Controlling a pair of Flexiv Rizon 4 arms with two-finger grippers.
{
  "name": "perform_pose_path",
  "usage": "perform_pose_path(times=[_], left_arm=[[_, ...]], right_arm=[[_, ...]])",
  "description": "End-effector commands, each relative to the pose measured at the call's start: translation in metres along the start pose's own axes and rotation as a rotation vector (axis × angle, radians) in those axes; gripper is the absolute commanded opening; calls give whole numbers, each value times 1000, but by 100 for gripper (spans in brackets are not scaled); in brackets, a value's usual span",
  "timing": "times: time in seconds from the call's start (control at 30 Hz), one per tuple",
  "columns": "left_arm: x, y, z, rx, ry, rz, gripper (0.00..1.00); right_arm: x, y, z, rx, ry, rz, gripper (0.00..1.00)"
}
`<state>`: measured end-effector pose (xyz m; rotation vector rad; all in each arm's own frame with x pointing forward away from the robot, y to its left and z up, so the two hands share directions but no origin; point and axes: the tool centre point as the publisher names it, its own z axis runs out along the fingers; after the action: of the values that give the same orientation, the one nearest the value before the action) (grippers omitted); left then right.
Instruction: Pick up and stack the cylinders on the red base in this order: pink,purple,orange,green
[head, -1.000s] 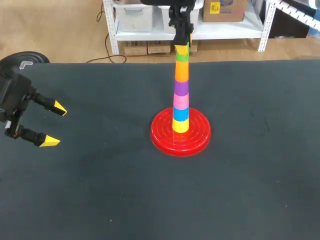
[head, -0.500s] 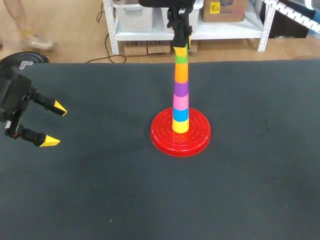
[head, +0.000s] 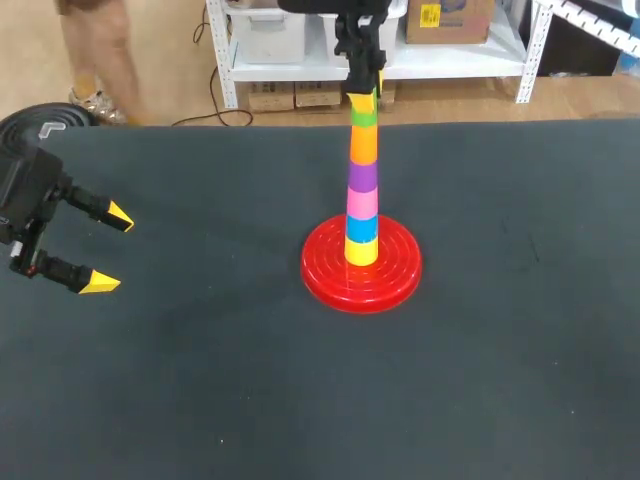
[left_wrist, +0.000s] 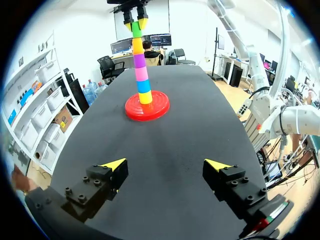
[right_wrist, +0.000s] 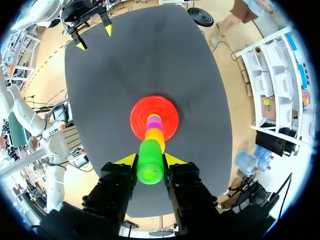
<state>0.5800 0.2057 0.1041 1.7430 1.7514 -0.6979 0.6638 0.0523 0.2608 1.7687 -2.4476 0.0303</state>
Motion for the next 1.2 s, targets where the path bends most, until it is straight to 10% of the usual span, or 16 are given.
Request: perform_pose_path(times=[0.03,1.2], left_arm=[[1,0,0,-3,-3,3,100],[1,0,0,-3,-3,3,100]], right_arm=[[3,1,7,0,-10,1,0],[2,-4,17,-17,-24,2,0]])
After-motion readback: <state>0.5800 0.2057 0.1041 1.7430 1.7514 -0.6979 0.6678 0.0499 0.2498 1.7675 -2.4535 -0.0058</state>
